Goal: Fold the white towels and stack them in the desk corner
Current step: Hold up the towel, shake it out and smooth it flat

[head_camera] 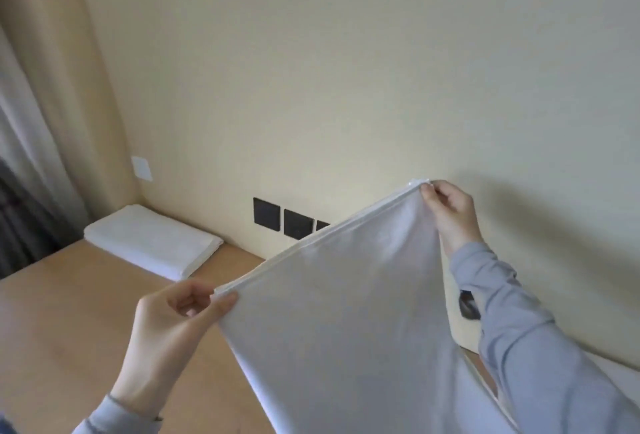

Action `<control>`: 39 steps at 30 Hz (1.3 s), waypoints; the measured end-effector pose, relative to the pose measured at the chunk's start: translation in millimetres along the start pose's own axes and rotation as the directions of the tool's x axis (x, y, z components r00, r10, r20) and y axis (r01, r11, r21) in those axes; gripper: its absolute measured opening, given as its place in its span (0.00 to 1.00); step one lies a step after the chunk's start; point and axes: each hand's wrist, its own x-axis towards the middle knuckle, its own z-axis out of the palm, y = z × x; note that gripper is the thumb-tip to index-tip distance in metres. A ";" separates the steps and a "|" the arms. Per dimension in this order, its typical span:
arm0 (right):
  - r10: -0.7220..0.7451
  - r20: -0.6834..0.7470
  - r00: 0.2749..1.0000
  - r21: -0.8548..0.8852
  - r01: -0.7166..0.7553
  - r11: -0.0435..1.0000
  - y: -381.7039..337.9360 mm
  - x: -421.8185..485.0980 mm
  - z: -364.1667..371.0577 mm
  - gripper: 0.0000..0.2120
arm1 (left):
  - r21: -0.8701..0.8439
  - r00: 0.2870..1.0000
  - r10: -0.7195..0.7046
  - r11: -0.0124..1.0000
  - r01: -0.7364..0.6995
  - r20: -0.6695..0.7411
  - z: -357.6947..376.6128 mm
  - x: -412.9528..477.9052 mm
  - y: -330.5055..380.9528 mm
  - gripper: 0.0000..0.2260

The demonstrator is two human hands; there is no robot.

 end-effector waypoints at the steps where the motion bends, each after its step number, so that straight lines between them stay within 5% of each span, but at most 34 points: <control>1: 0.038 0.033 0.999 -0.006 -0.038 0.999 21.5 -6.2 22.4 0.10 | 0.030 0.999 -0.051 0.998 0.051 -0.011 -8.4 -0.5 -21.4 0.04; 11: 0.228 0.306 0.924 -0.127 -0.198 0.972 123.8 -17.7 261.3 0.06 | 0.073 0.888 -0.387 0.906 0.416 -0.249 -115.7 42.5 -168.0 0.03; 18: 0.359 0.418 0.834 -0.299 -0.247 0.922 187.4 -39.1 407.0 0.11 | 0.127 0.759 -0.582 0.763 0.634 -0.291 -184.3 64.7 -258.0 0.03; 27: 0.416 0.487 0.768 -0.448 -0.189 0.874 246.5 -64.3 520.8 0.15 | 0.253 0.645 -0.624 0.603 0.756 -0.440 -228.7 82.8 -339.3 0.08; 32: 0.398 0.452 0.798 -0.633 -0.027 0.774 263.5 -76.5 543.3 0.10 | 0.520 0.742 -0.411 0.533 0.667 -0.530 -224.6 86.8 -352.6 0.04; 35: 0.302 0.466 0.832 -0.748 0.188 0.637 263.1 -84.7 541.5 0.16 | 0.708 0.871 -0.271 0.508 0.490 -0.409 -203.7 94.5 -360.3 0.06; 39: -0.008 0.618 0.786 -0.547 0.437 0.714 236.0 -123.7 522.4 0.16 | 0.796 0.922 -0.264 0.473 0.378 -0.282 -180.7 109.7 -369.8 0.17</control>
